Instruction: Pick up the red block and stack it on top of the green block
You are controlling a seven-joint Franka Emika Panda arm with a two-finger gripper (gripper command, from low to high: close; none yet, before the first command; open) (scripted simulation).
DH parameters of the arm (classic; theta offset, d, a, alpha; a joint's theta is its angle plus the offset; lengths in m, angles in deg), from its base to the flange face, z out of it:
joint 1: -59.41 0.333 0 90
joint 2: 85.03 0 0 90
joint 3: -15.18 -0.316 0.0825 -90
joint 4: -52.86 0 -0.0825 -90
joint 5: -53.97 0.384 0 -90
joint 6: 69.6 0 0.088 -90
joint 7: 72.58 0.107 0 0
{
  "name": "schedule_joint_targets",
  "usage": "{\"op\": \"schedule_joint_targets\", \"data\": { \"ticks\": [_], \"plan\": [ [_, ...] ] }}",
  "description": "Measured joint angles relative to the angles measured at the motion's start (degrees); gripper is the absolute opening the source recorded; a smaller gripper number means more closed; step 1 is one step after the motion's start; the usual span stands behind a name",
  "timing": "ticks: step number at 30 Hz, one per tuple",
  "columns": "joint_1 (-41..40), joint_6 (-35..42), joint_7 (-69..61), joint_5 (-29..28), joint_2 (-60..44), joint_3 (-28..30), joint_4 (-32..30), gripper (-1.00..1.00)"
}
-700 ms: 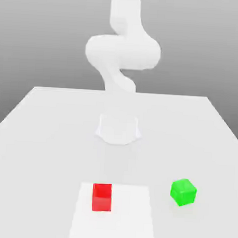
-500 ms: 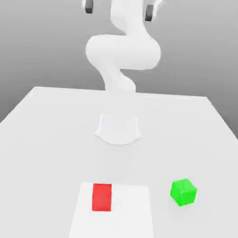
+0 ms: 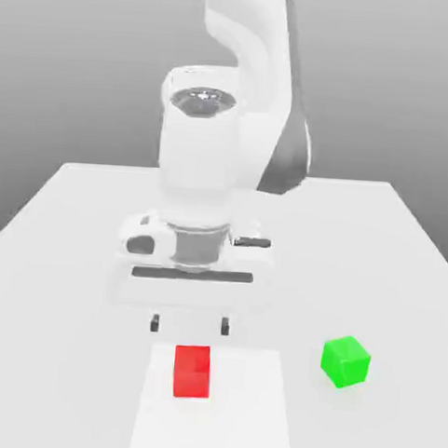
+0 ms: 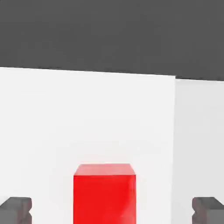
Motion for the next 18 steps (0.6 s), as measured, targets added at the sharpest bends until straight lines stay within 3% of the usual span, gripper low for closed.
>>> {"op": "schedule_joint_targets", "data": {
  "ticks": [4,5,12,18],
  "plan": [
    [-0.08,-6.9,-0.29,0.33,-8.16,-0.11,0.89,0.0],
    [-0.02,-8.48,-0.27,0.23,-10.02,-0.03,1.12,-1.0],
    [-0.08,-8.76,-0.08,0.05,-10.37,-0.09,1.17,-1.0],
    [-0.39,0.46,-0.18,0.14,0.42,-0.38,-0.38,-1.0]
  ]
}}
